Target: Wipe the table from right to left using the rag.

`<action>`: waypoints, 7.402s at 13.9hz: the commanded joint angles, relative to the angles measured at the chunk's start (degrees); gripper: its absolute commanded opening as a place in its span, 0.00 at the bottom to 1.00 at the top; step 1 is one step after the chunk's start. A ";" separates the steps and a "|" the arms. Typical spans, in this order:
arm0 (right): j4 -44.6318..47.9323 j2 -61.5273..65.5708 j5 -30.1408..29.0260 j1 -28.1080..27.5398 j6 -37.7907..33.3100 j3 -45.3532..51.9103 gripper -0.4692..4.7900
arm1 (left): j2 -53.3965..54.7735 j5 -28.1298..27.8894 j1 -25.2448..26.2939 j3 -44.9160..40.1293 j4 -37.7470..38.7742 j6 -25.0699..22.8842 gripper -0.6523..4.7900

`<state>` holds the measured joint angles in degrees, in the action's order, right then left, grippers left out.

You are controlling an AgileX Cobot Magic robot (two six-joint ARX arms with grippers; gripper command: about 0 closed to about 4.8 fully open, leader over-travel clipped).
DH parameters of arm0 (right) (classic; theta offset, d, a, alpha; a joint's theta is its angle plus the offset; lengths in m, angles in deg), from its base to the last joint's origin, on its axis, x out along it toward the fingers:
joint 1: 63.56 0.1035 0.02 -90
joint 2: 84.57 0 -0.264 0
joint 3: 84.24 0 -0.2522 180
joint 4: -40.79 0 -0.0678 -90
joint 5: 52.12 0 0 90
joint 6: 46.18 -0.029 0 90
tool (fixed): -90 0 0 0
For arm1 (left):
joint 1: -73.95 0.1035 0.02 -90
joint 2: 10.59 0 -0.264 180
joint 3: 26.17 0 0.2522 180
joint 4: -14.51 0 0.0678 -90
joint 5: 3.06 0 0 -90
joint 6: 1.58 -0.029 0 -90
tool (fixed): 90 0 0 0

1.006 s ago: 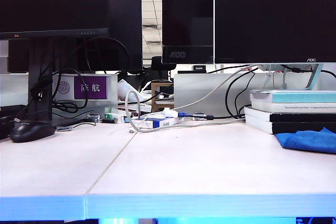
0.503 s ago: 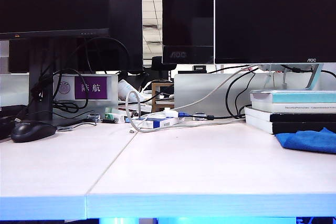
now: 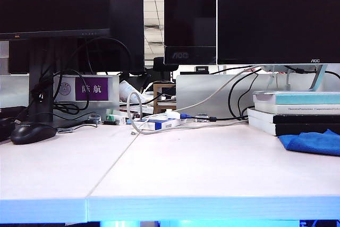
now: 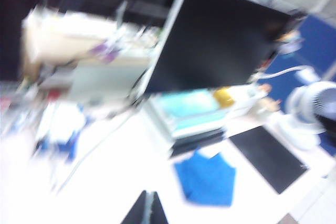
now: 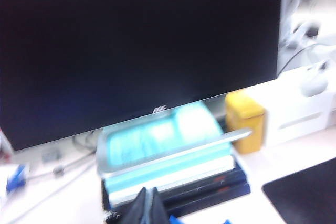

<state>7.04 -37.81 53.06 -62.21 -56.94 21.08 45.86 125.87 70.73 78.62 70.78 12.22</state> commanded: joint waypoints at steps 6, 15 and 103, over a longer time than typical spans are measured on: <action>-22.73 27.23 -9.99 0.07 5.88 -20.09 0.08 | 5.64 -9.42 -12.17 9.99 14.14 -15.28 0.11; -37.75 41.83 -7.41 0.00 14.12 -20.06 0.09 | 12.26 -19.85 -28.04 9.99 9.81 -21.11 0.11; -35.15 88.08 -30.71 46.56 -8.96 -51.71 0.09 | 12.13 -19.45 -28.04 9.97 10.21 -20.85 0.11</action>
<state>-27.88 48.66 22.02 -16.44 -66.06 -31.29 58.19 106.23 42.70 88.37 81.53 -8.45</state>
